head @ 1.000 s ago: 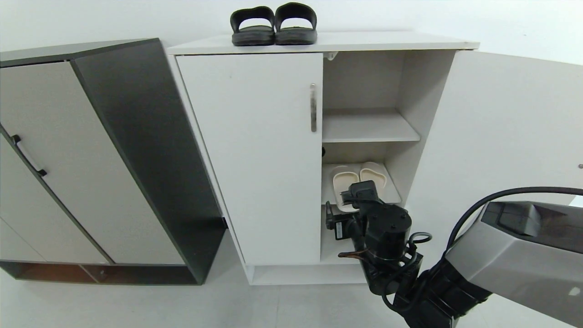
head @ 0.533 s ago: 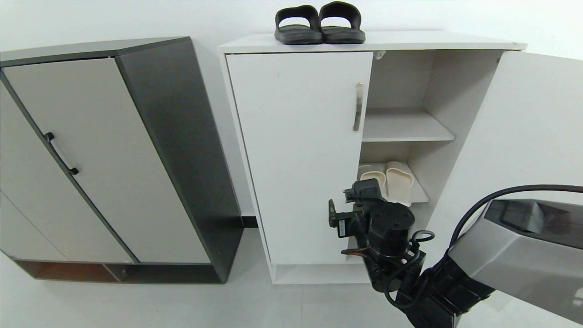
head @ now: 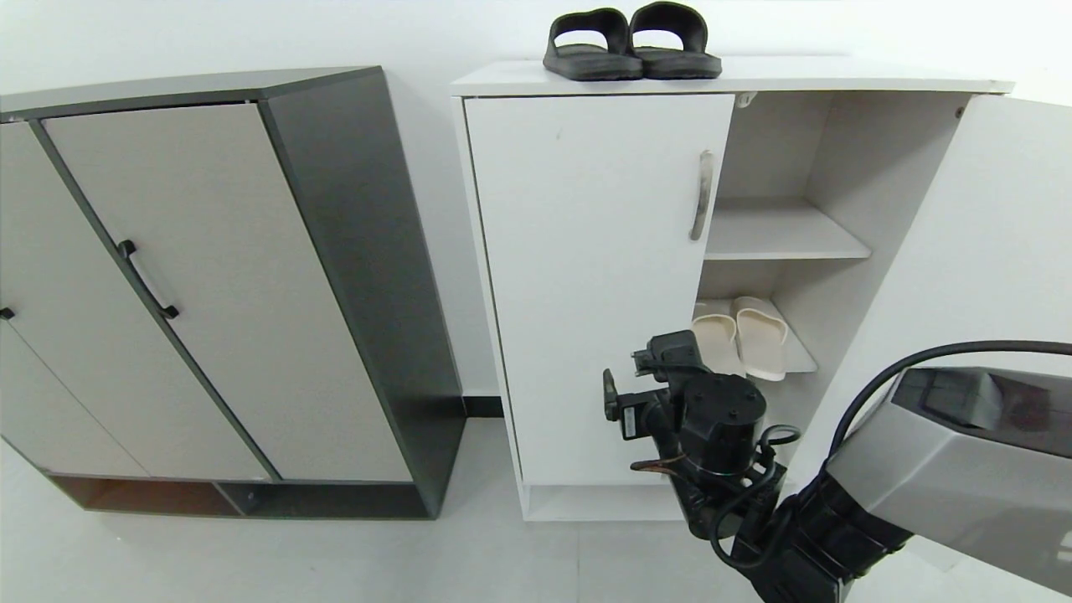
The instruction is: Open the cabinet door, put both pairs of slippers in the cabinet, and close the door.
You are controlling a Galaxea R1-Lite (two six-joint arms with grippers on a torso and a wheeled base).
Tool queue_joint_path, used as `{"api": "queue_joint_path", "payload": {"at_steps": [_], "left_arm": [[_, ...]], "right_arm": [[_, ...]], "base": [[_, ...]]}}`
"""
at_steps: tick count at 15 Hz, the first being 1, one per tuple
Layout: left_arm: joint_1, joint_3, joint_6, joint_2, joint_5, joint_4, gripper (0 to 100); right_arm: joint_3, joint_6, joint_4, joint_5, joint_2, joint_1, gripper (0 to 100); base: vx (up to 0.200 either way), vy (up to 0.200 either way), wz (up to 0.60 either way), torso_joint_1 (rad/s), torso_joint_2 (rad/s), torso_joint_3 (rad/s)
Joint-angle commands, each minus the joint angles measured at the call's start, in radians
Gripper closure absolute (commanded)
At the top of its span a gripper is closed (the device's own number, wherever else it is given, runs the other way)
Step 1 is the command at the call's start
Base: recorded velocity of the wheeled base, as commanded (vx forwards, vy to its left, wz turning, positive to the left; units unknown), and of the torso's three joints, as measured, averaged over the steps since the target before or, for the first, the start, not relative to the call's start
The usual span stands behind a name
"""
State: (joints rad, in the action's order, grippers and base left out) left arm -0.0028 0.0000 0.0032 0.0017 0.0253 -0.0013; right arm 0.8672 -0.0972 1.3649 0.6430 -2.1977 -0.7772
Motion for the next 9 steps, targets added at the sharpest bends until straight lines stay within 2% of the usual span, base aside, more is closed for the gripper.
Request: {"api": "queue_joint_path", "payload": {"at_steps": [1,9], "left_arm": [[0.0,0.0,0.0,0.0,0.001,0.0,100],[0.0,0.0,0.0,0.0,0.001,0.0,100]], "right_arm": [[-0.001,-0.006,0.002,0.0,-0.002,0.004,0],[0.003,-0.007,0.01,-0.002,-0.002,0.004,0]], "base": [[0.0,0.0,0.0,0.0,0.0,0.0],[0.0,0.0,0.0,0.0,0.0,0.0]]}}
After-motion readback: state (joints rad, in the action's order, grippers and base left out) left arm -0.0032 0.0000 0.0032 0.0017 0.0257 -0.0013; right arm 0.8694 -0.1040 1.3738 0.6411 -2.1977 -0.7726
